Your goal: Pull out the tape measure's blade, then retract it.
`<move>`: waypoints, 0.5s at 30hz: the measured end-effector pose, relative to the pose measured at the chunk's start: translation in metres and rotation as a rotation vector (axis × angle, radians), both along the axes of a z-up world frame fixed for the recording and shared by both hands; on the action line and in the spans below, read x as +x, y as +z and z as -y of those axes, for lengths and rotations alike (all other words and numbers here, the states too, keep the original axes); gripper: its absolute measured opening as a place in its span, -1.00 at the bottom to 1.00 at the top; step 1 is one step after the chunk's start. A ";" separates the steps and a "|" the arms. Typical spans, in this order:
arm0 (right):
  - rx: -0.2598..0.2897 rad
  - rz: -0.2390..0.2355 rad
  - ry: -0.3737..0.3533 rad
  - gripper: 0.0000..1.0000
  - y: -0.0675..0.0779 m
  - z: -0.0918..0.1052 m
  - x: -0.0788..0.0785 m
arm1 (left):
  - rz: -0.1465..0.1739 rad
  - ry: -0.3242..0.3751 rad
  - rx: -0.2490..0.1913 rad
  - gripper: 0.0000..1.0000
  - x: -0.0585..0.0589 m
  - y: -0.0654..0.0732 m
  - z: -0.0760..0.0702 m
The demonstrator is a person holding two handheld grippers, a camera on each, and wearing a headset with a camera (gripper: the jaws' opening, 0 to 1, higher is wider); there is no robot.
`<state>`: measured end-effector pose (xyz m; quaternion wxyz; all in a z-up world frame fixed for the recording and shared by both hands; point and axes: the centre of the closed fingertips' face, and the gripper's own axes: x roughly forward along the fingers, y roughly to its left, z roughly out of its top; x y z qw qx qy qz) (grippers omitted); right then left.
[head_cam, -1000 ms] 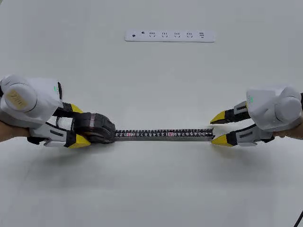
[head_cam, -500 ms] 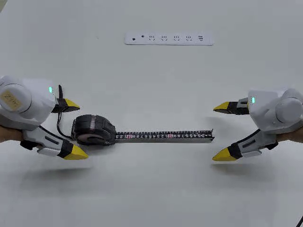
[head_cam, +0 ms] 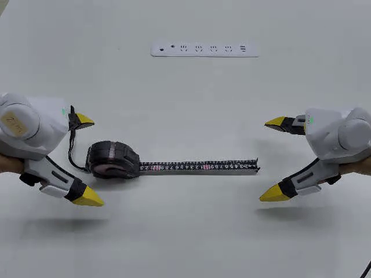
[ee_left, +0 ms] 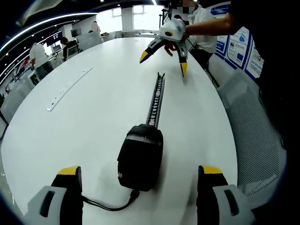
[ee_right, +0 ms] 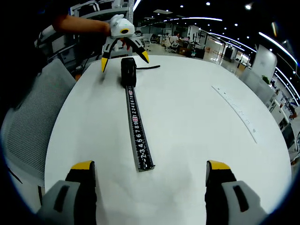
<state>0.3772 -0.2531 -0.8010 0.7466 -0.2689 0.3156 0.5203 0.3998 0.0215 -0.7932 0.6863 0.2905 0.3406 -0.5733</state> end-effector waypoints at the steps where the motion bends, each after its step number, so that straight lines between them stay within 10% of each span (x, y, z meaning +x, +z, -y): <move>1: 0.000 0.000 0.000 1.00 0.000 0.000 0.000 | 0.000 0.000 0.000 1.00 0.000 0.000 0.000; 15: 0.031 0.004 -0.047 1.00 0.008 0.001 -0.003 | 0.025 0.032 -0.030 1.00 0.001 0.009 -0.002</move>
